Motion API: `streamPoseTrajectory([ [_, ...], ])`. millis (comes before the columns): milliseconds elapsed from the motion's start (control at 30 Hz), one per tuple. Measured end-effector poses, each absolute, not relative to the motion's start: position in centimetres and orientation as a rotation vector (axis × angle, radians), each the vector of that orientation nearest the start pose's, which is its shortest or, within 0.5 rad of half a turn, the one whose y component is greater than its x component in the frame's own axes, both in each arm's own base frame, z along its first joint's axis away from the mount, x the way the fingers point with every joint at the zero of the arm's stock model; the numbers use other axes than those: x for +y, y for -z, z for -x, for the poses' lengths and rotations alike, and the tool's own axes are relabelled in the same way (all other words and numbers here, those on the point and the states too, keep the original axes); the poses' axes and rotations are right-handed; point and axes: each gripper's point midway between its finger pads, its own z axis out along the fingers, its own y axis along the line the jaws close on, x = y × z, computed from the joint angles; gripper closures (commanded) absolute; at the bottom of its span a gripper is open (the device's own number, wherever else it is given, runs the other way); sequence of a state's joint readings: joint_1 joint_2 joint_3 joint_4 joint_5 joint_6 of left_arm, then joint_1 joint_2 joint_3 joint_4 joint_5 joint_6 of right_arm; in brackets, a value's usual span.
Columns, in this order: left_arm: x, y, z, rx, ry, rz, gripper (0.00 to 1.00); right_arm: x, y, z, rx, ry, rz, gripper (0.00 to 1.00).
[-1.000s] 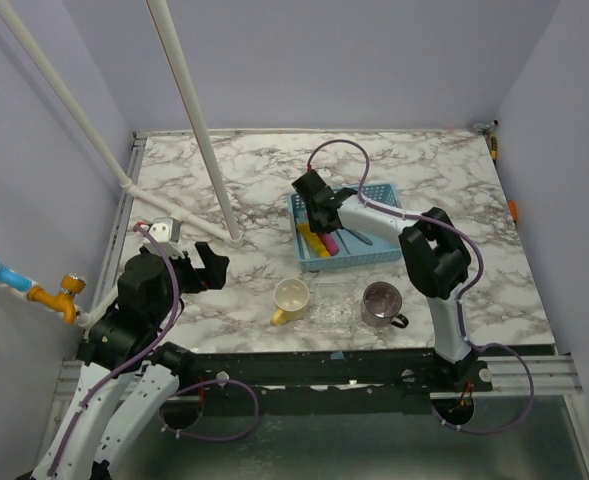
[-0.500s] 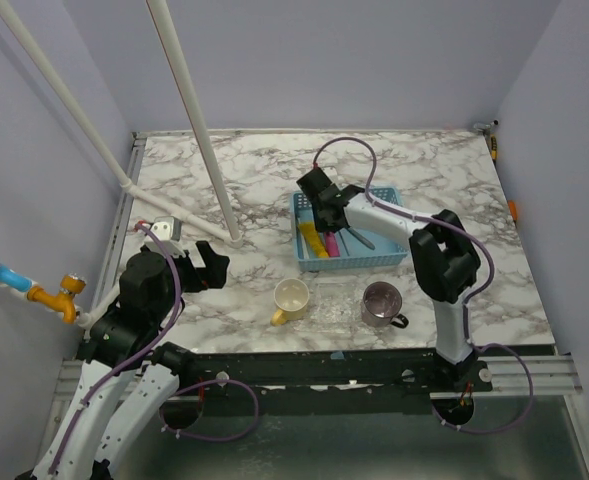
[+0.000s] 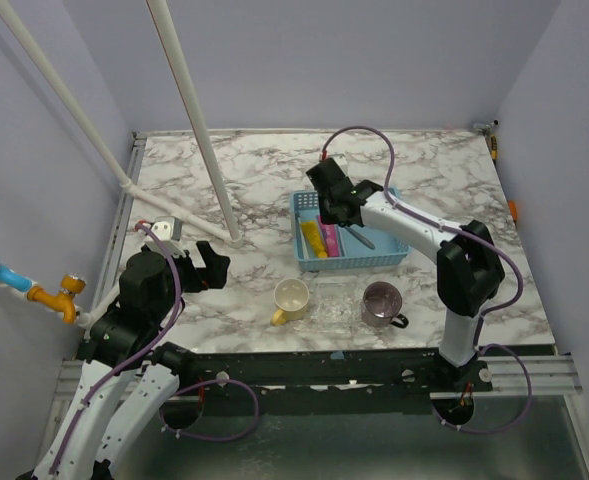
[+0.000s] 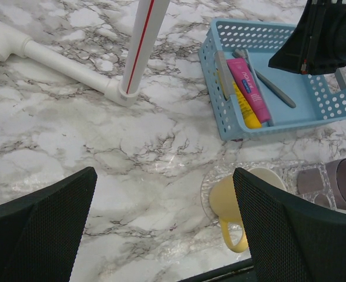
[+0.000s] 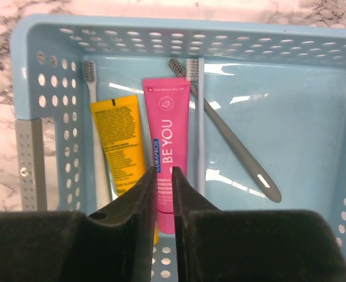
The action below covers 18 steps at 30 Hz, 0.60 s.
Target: Prepare toiletry sets of a toothbrush and toothpaste on the tray
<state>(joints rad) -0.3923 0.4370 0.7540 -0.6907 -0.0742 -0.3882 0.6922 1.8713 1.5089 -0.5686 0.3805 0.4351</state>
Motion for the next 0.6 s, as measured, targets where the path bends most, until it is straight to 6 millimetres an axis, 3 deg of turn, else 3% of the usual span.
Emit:
streamPoseTrajectory([
  [267, -8.5, -23.1, -19.6, 1.969, 0.446, 0.044, 0.01, 25.0, -9.8, -37.6, 2.457, -0.008, 0.140, 0.63],
  [400, -8.5, -23.1, -19.6, 1.969, 0.446, 0.044, 0.01, 25.0, -9.2, -37.4, 2.473, -0.008, 0.126, 0.52],
  [600, -8.5, -23.1, -19.6, 1.969, 0.446, 0.044, 0.01, 25.2, -7.8, -37.1, 2.505, -0.006, 0.119, 0.51],
])
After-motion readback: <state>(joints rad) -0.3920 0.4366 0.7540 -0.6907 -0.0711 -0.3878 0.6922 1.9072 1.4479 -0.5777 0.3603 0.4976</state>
